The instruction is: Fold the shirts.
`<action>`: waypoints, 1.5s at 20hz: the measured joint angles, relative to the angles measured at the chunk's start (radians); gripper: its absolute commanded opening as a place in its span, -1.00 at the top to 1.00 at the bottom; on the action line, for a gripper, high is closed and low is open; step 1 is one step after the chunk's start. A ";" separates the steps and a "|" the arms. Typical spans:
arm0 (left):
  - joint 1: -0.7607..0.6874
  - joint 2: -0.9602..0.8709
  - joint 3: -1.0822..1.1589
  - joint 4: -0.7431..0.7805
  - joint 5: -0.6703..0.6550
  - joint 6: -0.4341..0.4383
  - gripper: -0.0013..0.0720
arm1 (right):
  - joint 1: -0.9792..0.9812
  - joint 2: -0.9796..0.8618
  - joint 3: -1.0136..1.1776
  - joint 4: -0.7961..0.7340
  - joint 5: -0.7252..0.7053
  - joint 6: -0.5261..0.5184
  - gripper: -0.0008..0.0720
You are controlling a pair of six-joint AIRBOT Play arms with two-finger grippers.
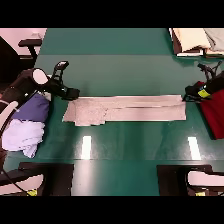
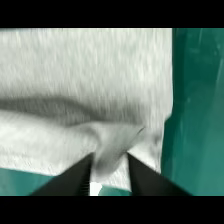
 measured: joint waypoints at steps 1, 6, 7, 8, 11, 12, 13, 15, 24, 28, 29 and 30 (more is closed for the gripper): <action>0.000 -0.013 0.011 -0.001 0.018 -0.002 -0.51 | -0.009 -0.029 0.026 0.031 -0.003 -0.008 -0.22; 0.000 -0.031 0.098 -0.018 -0.010 -0.018 0.42 | -0.098 -0.077 0.038 0.164 0.005 -0.092 -0.45; 0.000 -0.032 0.110 -0.030 -0.028 -0.020 0.92 | -0.124 -0.072 0.014 0.175 0.010 -0.106 -0.70; 0.000 -0.033 0.119 -0.049 -0.038 -0.020 0.91 | -0.153 -0.067 -0.016 0.185 0.011 -0.117 -0.70; -0.011 -0.034 0.133 -0.116 -0.041 -0.021 0.91 | -0.229 -0.060 -0.116 0.202 0.004 -0.144 -0.65; -0.025 -0.035 0.135 -0.137 -0.031 -0.020 0.91 | -0.243 -0.060 -0.151 0.206 -0.009 -0.156 -0.65; -0.043 -0.038 0.137 -0.154 -0.016 -0.021 0.91 | -0.253 -0.059 -0.180 0.218 -0.018 -0.167 -0.59; -0.085 -0.047 0.139 -0.174 0.018 -0.026 0.91 | -0.264 -0.059 -0.232 0.271 -0.047 -0.192 -0.42; -0.280 -0.197 0.160 -0.254 0.158 -0.100 0.91 | -0.143 -0.088 -0.168 0.381 -0.094 -0.238 0.94; -0.344 -0.303 0.234 -0.297 0.180 -0.105 0.91 | -0.078 0.010 -0.047 0.392 -0.038 -0.226 0.94; -0.362 -0.330 0.260 -0.302 0.180 -0.106 0.91 | -0.056 0.038 -0.016 0.393 -0.029 -0.216 0.94; -0.377 -0.356 0.284 -0.305 0.182 -0.106 0.91 | -0.029 0.066 0.018 0.394 -0.023 -0.204 0.94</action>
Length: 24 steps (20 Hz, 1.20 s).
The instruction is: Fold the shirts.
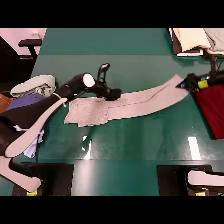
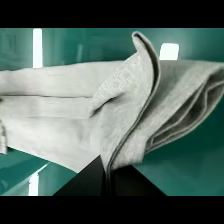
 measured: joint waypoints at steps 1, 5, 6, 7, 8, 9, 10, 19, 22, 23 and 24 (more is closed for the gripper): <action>-0.016 -0.029 0.028 -0.005 -0.001 0.000 0.91 | 0.030 0.026 0.033 0.002 0.006 0.014 0.94; -0.058 -0.120 0.113 -0.019 -0.025 -0.001 0.91 | 0.156 0.098 0.140 0.003 0.011 0.062 0.94; -0.063 -0.135 0.124 -0.020 -0.031 -0.002 0.91 | 0.187 0.106 0.161 0.003 0.008 0.068 0.94; -0.066 -0.145 0.131 -0.021 -0.035 -0.002 0.91 | 0.219 0.113 0.180 0.003 0.008 0.076 0.94; -0.068 -0.152 0.137 -0.023 -0.038 -0.002 0.91 | 0.248 0.118 0.195 0.003 0.006 0.085 0.94; -0.070 -0.157 0.141 -0.025 -0.038 -0.002 0.91 | 0.278 0.121 0.206 0.004 0.001 0.090 0.94; -0.071 -0.161 0.144 -0.025 -0.040 -0.002 0.91 | 0.309 0.123 0.215 0.003 -0.004 0.093 0.94; 0.153 0.087 0.152 0.142 -0.140 -0.001 0.91 | 0.600 0.070 0.236 0.162 -0.145 0.082 0.94; 0.301 0.268 0.152 0.248 -0.180 0.002 0.91 | 0.761 -0.025 0.244 0.231 -0.258 0.032 0.02; 0.348 0.324 0.152 0.282 -0.193 0.003 0.91 | 0.817 -0.072 0.259 0.247 -0.293 0.007 -0.52; 0.386 0.371 0.152 0.301 -0.203 0.004 0.91 | 0.864 -0.117 0.282 0.256 -0.315 -0.014 -0.72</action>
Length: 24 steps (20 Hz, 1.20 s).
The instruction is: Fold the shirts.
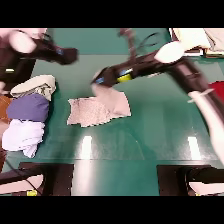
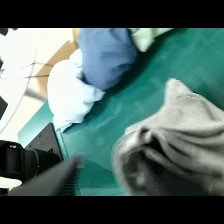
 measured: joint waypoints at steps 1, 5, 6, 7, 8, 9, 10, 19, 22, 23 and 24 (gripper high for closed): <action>0.035 0.045 0.000 0.017 -0.005 0.000 0.91 | 0.043 -0.052 0.031 0.006 -0.011 -0.019 -0.70; 0.122 0.148 0.000 0.057 -0.037 0.002 0.91 | 0.093 -0.199 0.136 -0.045 0.079 -0.025 -0.46; 0.130 0.159 0.000 0.059 -0.048 0.002 0.91 | 0.079 -0.211 0.137 -0.072 0.110 -0.018 -0.46; 0.138 0.167 0.000 0.064 -0.058 0.003 0.91 | 0.056 -0.213 0.123 -0.096 0.126 -0.010 -0.46; 0.144 0.174 0.000 0.067 -0.066 0.003 0.91 | 0.024 -0.208 0.093 -0.127 0.143 0.000 -0.46; 0.147 0.178 0.000 0.071 -0.076 0.003 0.91 | -0.012 -0.193 0.055 -0.154 0.158 0.011 -0.46; 0.150 0.182 0.000 0.071 -0.084 0.003 0.91 | -0.059 -0.170 0.005 -0.180 0.159 0.028 -0.46; 0.156 0.176 -0.008 0.033 -0.106 0.003 0.91 | -0.402 -0.090 -0.412 -0.176 0.117 0.098 -0.53; 0.152 0.167 -0.010 0.019 -0.106 0.003 0.91 | -0.391 -0.128 -0.440 -0.084 0.082 0.076 -0.53; 0.147 0.165 -0.010 0.016 -0.106 0.003 0.91 | -0.374 -0.143 -0.435 -0.055 0.071 0.069 -0.53; 0.141 0.163 -0.010 0.013 -0.106 0.003 0.91 | -0.354 -0.164 -0.422 -0.027 0.064 0.065 -0.53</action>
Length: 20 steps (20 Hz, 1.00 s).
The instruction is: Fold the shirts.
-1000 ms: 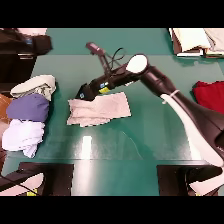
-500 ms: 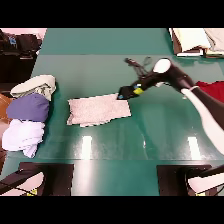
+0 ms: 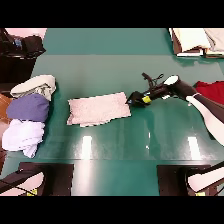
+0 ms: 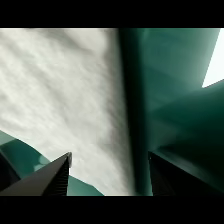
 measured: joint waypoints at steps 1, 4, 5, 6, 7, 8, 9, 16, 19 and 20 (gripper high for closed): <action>-0.007 -0.003 0.000 -0.001 0.000 0.000 0.91 | 0.021 -0.023 0.020 0.017 -0.005 -0.004 -0.27; -0.035 -0.006 0.000 -0.002 0.005 0.000 0.91 | 0.093 -0.098 0.107 0.028 -0.019 -0.010 0.81; -0.047 -0.006 0.000 -0.003 0.007 0.000 0.91 | 0.112 -0.120 0.139 0.034 -0.025 -0.011 0.94; -0.057 -0.007 0.000 -0.003 0.008 0.000 0.91 | 0.127 -0.137 0.172 0.037 -0.024 -0.014 0.94; -0.068 -0.007 0.000 -0.004 0.009 0.000 0.91 | 0.136 -0.146 0.201 0.040 -0.023 -0.018 0.94; -0.077 -0.007 0.000 -0.006 0.010 0.000 0.91 | 0.138 -0.151 0.229 0.033 -0.017 -0.021 0.94; -0.084 -0.007 0.000 -0.013 0.011 0.000 0.91 | 0.131 -0.148 0.251 0.018 -0.013 -0.022 0.94; -0.116 -0.007 0.000 -0.108 0.028 0.003 0.91 | -0.168 0.055 0.306 -0.215 0.013 0.072 0.94; -0.163 -0.008 0.000 -0.122 0.059 0.013 0.91 | -0.388 0.154 0.311 -0.299 0.020 0.122 0.94; -0.181 -0.008 0.000 -0.122 0.073 0.014 0.91 | -0.458 0.179 0.311 -0.315 0.021 0.129 0.94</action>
